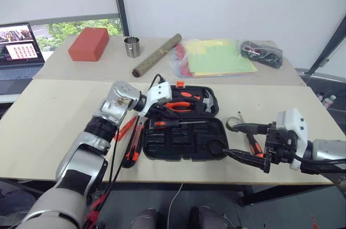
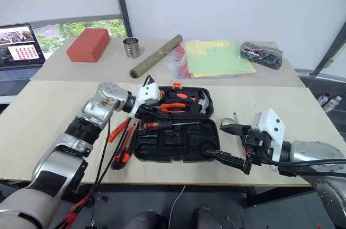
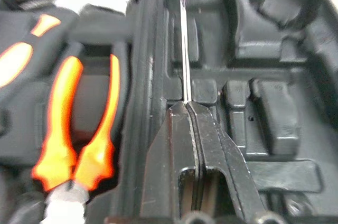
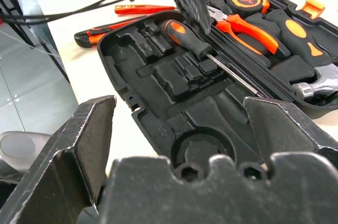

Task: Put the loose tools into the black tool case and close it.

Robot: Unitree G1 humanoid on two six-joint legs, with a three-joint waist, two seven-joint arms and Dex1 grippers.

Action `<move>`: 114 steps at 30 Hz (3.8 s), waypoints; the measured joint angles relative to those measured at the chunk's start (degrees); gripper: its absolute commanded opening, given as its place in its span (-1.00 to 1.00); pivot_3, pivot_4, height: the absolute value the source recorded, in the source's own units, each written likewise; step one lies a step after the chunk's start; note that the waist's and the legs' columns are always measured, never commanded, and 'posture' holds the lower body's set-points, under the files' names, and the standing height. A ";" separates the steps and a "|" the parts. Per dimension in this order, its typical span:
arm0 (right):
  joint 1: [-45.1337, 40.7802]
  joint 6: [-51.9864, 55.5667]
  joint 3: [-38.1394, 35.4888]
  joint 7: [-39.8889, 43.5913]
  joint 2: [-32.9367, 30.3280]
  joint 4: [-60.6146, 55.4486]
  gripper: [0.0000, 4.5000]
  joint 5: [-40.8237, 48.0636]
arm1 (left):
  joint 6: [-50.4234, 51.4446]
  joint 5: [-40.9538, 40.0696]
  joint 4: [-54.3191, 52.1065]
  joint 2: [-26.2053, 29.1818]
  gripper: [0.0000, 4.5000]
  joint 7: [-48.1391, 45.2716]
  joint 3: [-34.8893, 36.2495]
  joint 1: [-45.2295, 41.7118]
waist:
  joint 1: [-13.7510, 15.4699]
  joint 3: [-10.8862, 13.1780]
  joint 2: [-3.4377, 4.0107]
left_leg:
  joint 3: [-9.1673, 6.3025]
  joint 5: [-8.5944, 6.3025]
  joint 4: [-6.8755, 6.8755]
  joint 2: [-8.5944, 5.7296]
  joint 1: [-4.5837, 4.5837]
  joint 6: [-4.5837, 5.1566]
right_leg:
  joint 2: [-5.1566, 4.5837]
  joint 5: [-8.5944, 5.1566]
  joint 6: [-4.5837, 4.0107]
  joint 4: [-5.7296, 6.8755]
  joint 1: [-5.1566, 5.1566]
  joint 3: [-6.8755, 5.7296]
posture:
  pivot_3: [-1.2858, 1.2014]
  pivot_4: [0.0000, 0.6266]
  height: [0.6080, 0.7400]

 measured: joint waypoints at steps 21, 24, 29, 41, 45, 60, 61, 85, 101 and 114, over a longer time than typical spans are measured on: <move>1.27 0.00 -0.04 -1.58 0.82 0.11 1.00 0.37 | 1.72 -3.60 5.91 -1.04 -0.98 -5.43 3.99 -2.35 | -0.06 -0.06 0.03 | -0.10 -0.07 0.01 0.18 -0.02 0.13 | 0.17 0.35 -0.10 -0.57 0.28 -0.22 | 0.03 -0.52 0.94; 0.45 0.00 0.04 -1.57 0.82 0.48 1.00 0.35 | 1.84 -3.47 6.77 -1.33 -0.98 -3.70 4.51 -3.42 | 0.07 -0.05 0.03 | -0.11 -0.07 -0.01 0.05 -0.10 0.14 | 0.36 0.29 0.01 -0.64 0.29 -0.34 | 0.03 -0.52 0.94; 0.08 0.00 0.26 -1.28 0.82 0.97 1.00 0.33 | -2.36 0.53 8.97 -2.18 -0.98 -0.75 2.56 -3.25 | 0.05 -0.05 0.02 | -0.13 -0.08 0.00 -0.02 -0.04 0.16 | 0.20 0.26 0.11 -0.64 0.35 -0.27 | 0.03 -0.52 0.94; 0.21 0.00 0.90 -1.92 0.83 1.55 1.00 -0.25 | -14.03 5.52 12.43 -3.63 -0.98 2.98 0.13 -3.28 | 0.47 -0.10 0.06 | -0.37 -0.17 0.00 0.02 0.45 0.26 | -0.23 0.19 0.24 -0.75 0.93 -0.34 | 0.03 -0.52 0.94; 3.25 0.08 -0.33 -4.28 1.29 1.54 1.00 -1.94 | -8.46 0.82 12.82 -3.67 -0.76 0.72 4.48 -3.68 | 0.18 -0.09 0.05 | -0.36 -0.15 0.01 0.03 0.11 0.26 | -0.18 0.28 0.08 -0.69 0.62 -0.37 | 0.03 -0.52 0.94; 7.41 3.40 -1.06 -30.73 17.20 9.48 1.00 -17.84 | 16.45 -20.60 -20.27 7.91 0.98 -13.46 13.57 3.21 | -1.51 -0.08 0.17 | -0.32 -0.19 -0.11 -0.11 0.50 -0.11 | -0.06 -0.18 0.63 -0.60 0.88 -0.18 | 0.03 -0.52 0.94; 6.86 3.04 0.42 -30.85 18.19 11.29 0.89 -18.87 | 16.48 -20.59 -21.04 8.08 1.00 -13.27 13.34 3.20 | -1.61 -0.10 0.20 | -0.30 -0.17 -0.12 -0.10 0.56 -0.08 | -0.02 -0.20 0.60 -0.57 0.89 -0.12 | 0.03 -0.52 0.94; -23.24 -10.82 21.18 5.28 8.05 22.68 -0.55 -21.08 | 12.26 -18.74 -25.69 23.99 1.00 -14.22 13.42 16.08 | -2.57 0.15 0.66 | 0.00 0.09 -0.93 -0.05 0.99 -0.26 | 0.28 -0.34 0.03 -0.51 0.79 0.12 | 0.03 -0.52 0.94; -36.66 -34.61 35.76 19.24 12.82 48.12 -0.09 -38.74 | 16.21 -21.30 -32.98 25.82 1.00 -8.61 16.29 20.37 | -2.76 0.16 0.65 | -0.08 0.08 -0.84 -0.11 0.82 -0.22 | 0.13 -0.28 0.14 -0.56 0.80 -0.01 | 0.03 -0.52 0.94; -39.63 -24.77 32.17 16.45 19.87 47.75 -0.05 -35.47 | 16.18 -21.83 -32.49 25.82 1.00 -8.31 16.04 19.01 | -2.86 0.17 0.65 | -0.09 0.09 -0.86 -0.11 0.82 -0.24 | 0.17 -0.22 0.03 -0.56 0.79 -0.01 | 0.03 -0.52 0.94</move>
